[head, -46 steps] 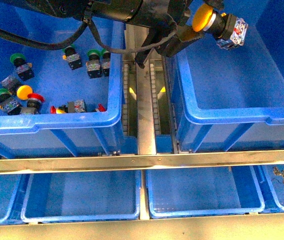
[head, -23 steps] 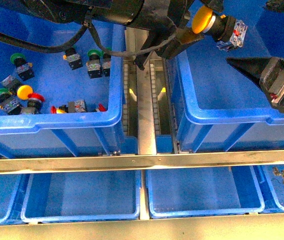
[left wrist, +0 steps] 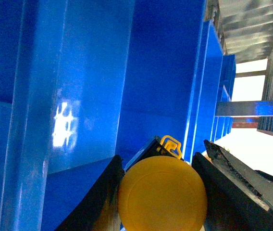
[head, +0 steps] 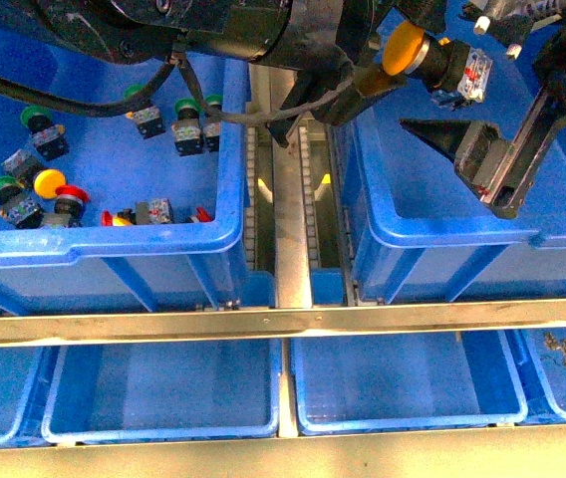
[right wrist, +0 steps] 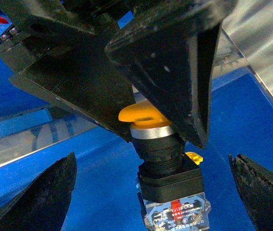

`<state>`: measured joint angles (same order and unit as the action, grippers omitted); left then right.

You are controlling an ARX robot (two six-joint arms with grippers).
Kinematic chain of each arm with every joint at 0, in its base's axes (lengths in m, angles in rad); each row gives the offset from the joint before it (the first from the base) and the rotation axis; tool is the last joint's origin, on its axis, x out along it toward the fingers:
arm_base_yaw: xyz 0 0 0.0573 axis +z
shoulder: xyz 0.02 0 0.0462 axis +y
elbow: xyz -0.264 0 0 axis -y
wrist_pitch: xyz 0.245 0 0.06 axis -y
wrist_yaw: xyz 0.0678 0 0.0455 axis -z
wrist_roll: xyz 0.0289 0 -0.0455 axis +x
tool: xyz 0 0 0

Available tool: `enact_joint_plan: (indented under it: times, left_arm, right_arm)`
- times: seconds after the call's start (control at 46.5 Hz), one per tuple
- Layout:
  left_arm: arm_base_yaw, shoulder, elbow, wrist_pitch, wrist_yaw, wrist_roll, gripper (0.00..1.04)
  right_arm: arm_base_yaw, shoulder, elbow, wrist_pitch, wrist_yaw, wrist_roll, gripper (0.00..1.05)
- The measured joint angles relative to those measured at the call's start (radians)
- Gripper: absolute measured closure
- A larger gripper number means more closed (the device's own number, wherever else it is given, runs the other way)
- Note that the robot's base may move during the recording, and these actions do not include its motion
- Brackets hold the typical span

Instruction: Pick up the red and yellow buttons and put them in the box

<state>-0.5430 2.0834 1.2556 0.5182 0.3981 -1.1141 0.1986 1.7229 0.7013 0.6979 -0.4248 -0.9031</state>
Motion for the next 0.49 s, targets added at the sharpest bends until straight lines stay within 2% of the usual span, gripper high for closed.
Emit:
enact_joint_plan:
  times: [0.237,0.409,0.495]
  left_arm:
    - [0.0,0.0,-0.01,0.006,-0.005,-0.002,0.7]
    - [0.0,0.0,-0.014,0.006,-0.006,-0.002,0.7]
    - [0.0,0.0,-0.016,0.006,-0.006,-0.002,0.7]
  right_arm:
    - [0.003,0.018,0.003,-0.039,-0.003,-0.064,0.09]
    - [0.002,0.031,0.011,-0.032,0.017,-0.086,0.4]
    - [-0.001,0.033,0.016,-0.019,0.026,-0.086,0.52]
